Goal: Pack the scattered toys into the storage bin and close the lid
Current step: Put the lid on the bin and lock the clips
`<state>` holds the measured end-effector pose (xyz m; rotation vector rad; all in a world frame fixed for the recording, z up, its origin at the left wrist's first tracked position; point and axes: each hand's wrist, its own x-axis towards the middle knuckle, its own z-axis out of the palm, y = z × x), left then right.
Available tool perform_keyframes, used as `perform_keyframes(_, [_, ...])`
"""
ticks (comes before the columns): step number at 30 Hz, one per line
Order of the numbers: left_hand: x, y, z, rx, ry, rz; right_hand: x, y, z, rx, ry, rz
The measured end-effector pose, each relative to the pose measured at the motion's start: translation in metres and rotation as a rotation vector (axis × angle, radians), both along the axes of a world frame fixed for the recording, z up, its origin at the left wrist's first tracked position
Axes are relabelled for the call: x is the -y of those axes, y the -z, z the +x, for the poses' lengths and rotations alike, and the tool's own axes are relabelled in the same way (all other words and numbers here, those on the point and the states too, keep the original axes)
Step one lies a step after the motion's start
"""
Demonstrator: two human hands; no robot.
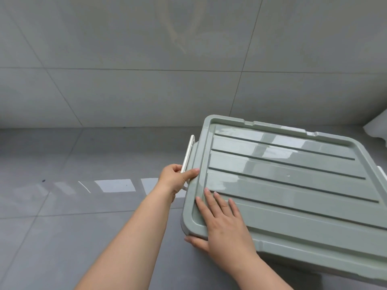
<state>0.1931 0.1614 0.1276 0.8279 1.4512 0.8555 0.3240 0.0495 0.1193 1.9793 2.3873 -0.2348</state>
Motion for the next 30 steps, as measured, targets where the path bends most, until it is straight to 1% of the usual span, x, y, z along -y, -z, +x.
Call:
perform_keyframes(4, [0.009, 0.0, 0.006, -0.02, -0.043, 0.125, 0.0, -0.004, -0.002, -0.026, -0.001, 0.0])
perform_keyframes(8, [0.015, 0.003, 0.011, -0.062, -0.042, 0.176, -0.001, -0.007, -0.005, -0.026, -0.014, -0.036])
perform_keyframes(13, [0.009, 0.002, 0.015, 0.012, -0.115, 0.098, -0.001, -0.006, -0.005, -0.061, 0.009, -0.05])
perform_keyframes(17, [0.01, 0.0, 0.02, 0.039, -0.159, 0.074, -0.001, -0.003, -0.004, -0.064, -0.033, -0.034])
perform_keyframes(21, [0.009, 0.0, 0.021, 0.015, -0.164, 0.067, 0.001, -0.002, -0.002, -0.089, -0.053, -0.012])
perform_keyframes(23, [0.008, -0.001, 0.019, 0.0, -0.161, 0.068, 0.003, -0.01, 0.0, -0.066, -0.131, -0.024])
perform_keyframes(24, [0.008, -0.003, 0.019, -0.009, -0.158, 0.071, 0.001, -0.016, 0.001, -0.124, -0.135, -0.039])
perform_keyframes(25, [0.008, -0.003, 0.019, -0.013, -0.156, 0.073, -0.001, -0.024, 0.001, -0.266, -0.075, -0.083])
perform_keyframes(27, [0.01, -0.005, 0.018, -0.013, -0.145, 0.068, -0.019, -0.037, 0.002, -0.642, 0.16, -0.07])
perform_keyframes(28, [0.012, -0.003, 0.018, -0.018, -0.141, 0.066, -0.036, -0.041, 0.003, -0.741, 0.257, -0.009])
perform_keyframes(29, [0.014, 0.001, 0.019, -0.042, -0.136, 0.079, -0.057, -0.045, 0.002, -0.746, 0.308, 0.063])
perform_keyframes(30, [0.015, 0.003, 0.02, -0.087, -0.127, 0.101, -0.08, -0.047, -0.001, -0.709, 0.334, 0.076])
